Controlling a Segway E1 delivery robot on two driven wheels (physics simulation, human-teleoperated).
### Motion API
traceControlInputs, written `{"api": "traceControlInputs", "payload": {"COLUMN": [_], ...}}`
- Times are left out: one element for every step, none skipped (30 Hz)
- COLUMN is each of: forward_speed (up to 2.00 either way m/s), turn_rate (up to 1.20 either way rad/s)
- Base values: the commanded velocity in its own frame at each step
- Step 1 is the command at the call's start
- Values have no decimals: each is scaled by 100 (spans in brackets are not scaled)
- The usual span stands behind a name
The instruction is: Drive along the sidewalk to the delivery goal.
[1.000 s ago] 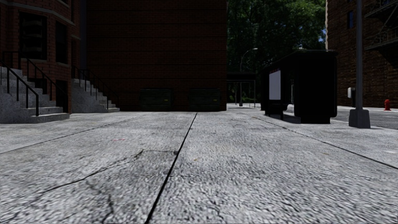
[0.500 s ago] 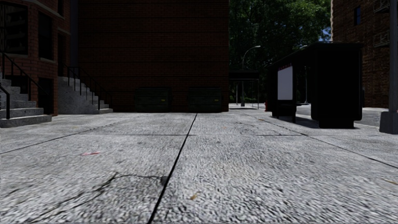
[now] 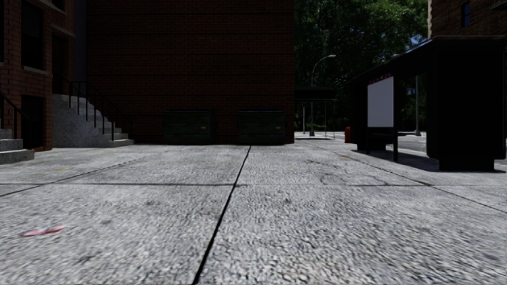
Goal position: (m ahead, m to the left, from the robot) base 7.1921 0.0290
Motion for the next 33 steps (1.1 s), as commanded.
{"api": "traceControlInputs", "payload": {"forward_speed": [200,200,200,200,200,200,200,200,200,200,200,200,200,200,200,200,200,200,200,200,200,200,200,200,200,200,200,200,200,200,200,200,200], "turn_rate": [0,0,0,0,0,0,0,0,0,0,0,0,0,0,0,0,0,0,0,0,0,0,0,0,0,0,0,0,0,0,0,0,0]}}
